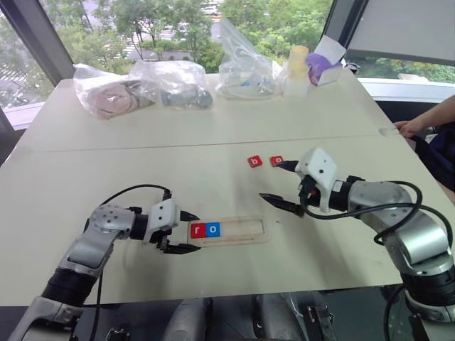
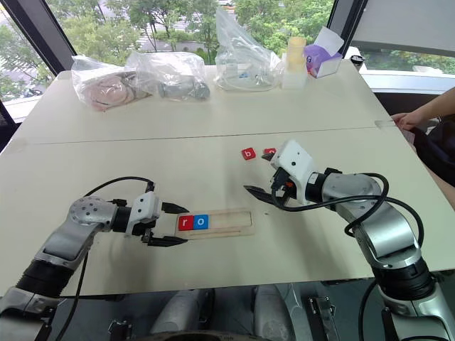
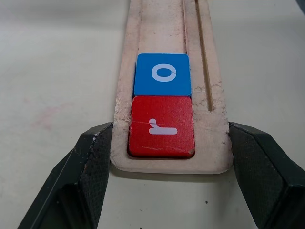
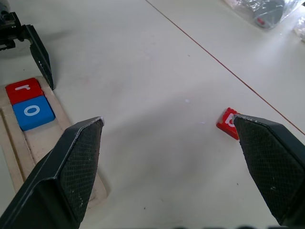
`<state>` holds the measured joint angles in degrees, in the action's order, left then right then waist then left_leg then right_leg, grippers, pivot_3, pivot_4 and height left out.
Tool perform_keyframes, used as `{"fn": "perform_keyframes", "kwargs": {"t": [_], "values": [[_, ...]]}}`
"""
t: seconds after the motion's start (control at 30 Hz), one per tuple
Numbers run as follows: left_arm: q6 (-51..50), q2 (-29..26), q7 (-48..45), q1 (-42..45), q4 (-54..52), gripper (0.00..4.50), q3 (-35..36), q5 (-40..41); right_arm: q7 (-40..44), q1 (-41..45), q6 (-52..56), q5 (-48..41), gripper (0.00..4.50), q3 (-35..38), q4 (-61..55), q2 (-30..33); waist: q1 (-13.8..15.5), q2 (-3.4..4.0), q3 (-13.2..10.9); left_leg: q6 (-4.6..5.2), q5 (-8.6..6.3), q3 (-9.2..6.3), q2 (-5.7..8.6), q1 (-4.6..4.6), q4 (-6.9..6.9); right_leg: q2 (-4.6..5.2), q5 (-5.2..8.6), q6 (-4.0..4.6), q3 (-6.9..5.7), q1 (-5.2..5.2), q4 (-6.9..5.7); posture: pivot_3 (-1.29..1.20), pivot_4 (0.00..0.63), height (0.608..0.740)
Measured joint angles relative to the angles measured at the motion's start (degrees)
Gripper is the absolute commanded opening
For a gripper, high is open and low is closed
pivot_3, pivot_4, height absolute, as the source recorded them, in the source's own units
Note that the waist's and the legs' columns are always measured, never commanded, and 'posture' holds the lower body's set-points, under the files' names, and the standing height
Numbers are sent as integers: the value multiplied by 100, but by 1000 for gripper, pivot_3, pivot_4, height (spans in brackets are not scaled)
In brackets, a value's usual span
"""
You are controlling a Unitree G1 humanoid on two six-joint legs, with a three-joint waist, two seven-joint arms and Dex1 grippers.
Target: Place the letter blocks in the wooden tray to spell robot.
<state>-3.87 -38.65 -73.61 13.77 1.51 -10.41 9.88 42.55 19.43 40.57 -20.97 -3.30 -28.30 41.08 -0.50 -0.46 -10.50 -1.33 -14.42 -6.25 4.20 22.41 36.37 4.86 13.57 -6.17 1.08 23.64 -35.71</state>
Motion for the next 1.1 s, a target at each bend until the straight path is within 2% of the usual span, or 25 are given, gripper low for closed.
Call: {"fn": "perform_keyframes", "kwargs": {"t": [0.03,0.1,0.27,0.47,0.57,0.7,0.9,1.1], "values": [[36,-10,12,-3,7,4123,-8,-7,-8,1,-5,2,4500,-24,1,-11,0,0,0,0,0,0,0,0,-1,0,0,0,0,0,2,0,150,740],[59,-17,9,-24,6,4463,-13,-4,-17,25,-20,6,4500,-54,34,-25,-3,0,0,0,0,0,0,-1,-2,0,0,0,0,-2,4,0,150,740],[90,-52,109,-111,11,4463,20,28,-176,285,-100,149,4500,-185,310,-280,-11,0,1,-1,1,-2,-5,-4,-3,-8,0,2,0,-5,9,0,150,740],[131,-224,288,-462,-94,4463,185,174,-1212,846,217,613,4500,-332,1092,-1242,-71,3,5,-8,5,1,-12,-9,-22,-18,-3,9,17,15,-2,0,150,740],[198,-547,413,-961,-278,4463,548,340,-1715,1237,539,755,4500,-419,1582,-1848,-189,1,6,-11,7,7,-13,-5,-30,-18,1,23,29,47,-40,0,150,740],[141,-800,567,-1484,-454,4463,991,492,-2129,1445,744,977,4500,-510,2102,-2206,-208,6,7,-14,9,5,-16,-5,-40,-25,5,35,26,60,-49,0,150,740],[-356,-999,809,-1996,-839,4463,1555,828,-2549,1717,692,1289,4500,-544,3005,-2709,-196,7,4,-15,10,6,-16,1,-37,-27,3,35,25,63,-49,0,150,740],[-1124,-921,1157,-1881,-1166,4463,1852,1319,-2626,2142,234,1482,4500,-693,3889,-3107,-190,6,3,-19,12,6,-10,2,-34,-32,2,33,22,62,-49,0,150,740]]}}
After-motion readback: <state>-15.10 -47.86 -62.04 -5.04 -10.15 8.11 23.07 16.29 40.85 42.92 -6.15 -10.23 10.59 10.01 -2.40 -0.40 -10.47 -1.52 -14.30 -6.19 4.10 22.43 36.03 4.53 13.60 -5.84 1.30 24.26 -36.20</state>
